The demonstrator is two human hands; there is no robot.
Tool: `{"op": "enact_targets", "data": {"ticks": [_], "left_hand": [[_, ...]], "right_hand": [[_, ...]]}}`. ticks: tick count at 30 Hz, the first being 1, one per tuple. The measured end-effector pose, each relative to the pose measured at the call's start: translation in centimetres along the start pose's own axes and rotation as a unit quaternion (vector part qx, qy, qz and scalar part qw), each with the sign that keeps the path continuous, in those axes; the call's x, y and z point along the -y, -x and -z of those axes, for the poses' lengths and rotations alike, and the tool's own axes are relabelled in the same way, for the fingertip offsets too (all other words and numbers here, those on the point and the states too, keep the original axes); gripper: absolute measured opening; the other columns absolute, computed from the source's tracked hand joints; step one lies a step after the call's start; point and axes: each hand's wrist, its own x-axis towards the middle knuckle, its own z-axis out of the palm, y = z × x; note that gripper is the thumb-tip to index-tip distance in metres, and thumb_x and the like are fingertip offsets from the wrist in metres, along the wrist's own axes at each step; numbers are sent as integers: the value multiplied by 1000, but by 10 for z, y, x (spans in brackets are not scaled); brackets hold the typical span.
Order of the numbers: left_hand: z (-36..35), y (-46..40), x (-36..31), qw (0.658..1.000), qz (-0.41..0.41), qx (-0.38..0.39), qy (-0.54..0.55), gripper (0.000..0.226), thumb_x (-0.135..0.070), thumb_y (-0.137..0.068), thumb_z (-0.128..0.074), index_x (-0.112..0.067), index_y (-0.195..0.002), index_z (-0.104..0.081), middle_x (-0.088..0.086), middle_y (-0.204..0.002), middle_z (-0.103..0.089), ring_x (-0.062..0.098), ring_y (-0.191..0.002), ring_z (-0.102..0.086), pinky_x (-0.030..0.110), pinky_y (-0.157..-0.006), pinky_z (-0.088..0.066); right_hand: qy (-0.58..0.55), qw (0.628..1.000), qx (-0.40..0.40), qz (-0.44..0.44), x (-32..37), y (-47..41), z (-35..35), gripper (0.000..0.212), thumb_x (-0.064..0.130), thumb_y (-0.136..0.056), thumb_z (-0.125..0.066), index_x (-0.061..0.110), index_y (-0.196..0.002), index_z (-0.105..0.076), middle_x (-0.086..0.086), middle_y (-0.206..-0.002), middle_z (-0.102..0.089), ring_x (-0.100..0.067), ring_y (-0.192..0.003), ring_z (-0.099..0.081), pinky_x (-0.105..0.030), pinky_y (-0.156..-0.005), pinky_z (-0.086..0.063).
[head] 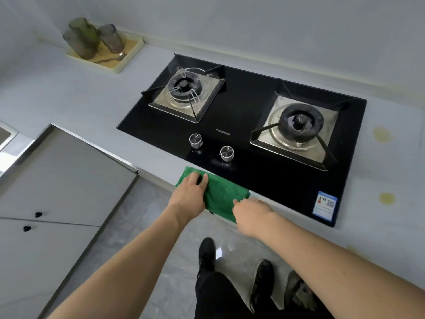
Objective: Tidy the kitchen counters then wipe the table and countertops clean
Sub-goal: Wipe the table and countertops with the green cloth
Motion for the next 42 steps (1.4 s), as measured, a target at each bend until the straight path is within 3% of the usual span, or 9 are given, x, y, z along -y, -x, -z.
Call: {"op": "enact_targets", "data": {"ticks": [4,8,12,14,19,23,28,34,42], "left_hand": [[-14,20,-64,997,-74,-6,-22,73,-19,-92,-46,-13,-157,-12,8,-140,-29,26,-130,-32,34,-109,-34],[-18,27,-79,997,-82,1,-6,74,-13,-92,-43,-13,-157,-9,5,-150,-23,24,-138,-28,33,-112,-34],[-2,17,-50,996,-81,23,-21,71,-5,-93,-40,-21,-157,-14,-6,-163,-14,16,-147,-24,32,-112,-36],[1,15,-48,996,-74,27,-36,73,-2,-92,-40,-21,-157,-14,-5,-164,-14,13,-149,-16,28,-117,-26],[1,11,-62,995,-57,66,-58,70,-4,-92,-45,-14,-156,-19,2,-164,-14,19,-149,-19,35,-116,-32],[7,7,-86,986,-73,76,-126,60,-9,-91,-50,-7,-149,-32,10,-159,-28,26,-132,-46,39,-97,-49],[-2,14,-106,984,-110,69,-120,64,-5,-93,-47,-7,-152,-25,10,-161,-22,27,-141,-36,37,-104,-43],[-6,16,-73,987,-139,56,-58,73,-1,-93,-39,-21,-157,-11,-5,-164,-6,12,-150,-12,29,-120,-23],[-3,4,-64,986,-138,67,-62,72,-4,-92,-42,-21,-157,-16,-4,-164,-12,12,-150,-15,32,-119,-25]], "right_hand": [[12,997,61,-41,-22,40,-8,23,5,-88,-45,9,-103,-63,-8,-111,-63,-28,-95,-61,-33,-70,-48],[-17,999,-21,-36,-34,47,-16,27,6,-90,-46,8,-113,-60,-11,-119,-56,-28,-107,-58,-34,-79,-48],[-62,997,-38,-23,-24,26,-31,66,5,-93,-48,5,-152,-17,-12,-160,-6,-29,-146,-15,-39,-114,-26],[-43,999,-7,-26,-21,17,-33,75,4,-94,-48,7,-154,-2,-10,-160,15,-26,-149,3,-39,-120,-16],[-32,999,9,-2,-33,12,-31,66,3,-98,-40,9,-154,-7,-5,-162,11,-20,-149,-2,-38,-118,-22],[3,999,32,7,-50,26,-36,69,0,-95,-40,13,-155,-9,-2,-162,10,-18,-149,-6,-41,-111,-34],[34,997,62,-4,-66,35,-39,68,0,-91,-37,13,-154,-15,-3,-161,-15,-28,-132,-43,-36,-89,-47],[22,996,81,-15,-45,36,-35,73,-7,-92,-46,5,-153,-8,-13,-159,18,-28,-149,3,-43,-115,-25],[0,999,33,4,-51,29,-35,71,-9,-93,-38,6,-154,-4,-7,-160,17,-20,-149,2,-39,-111,-34]]}}
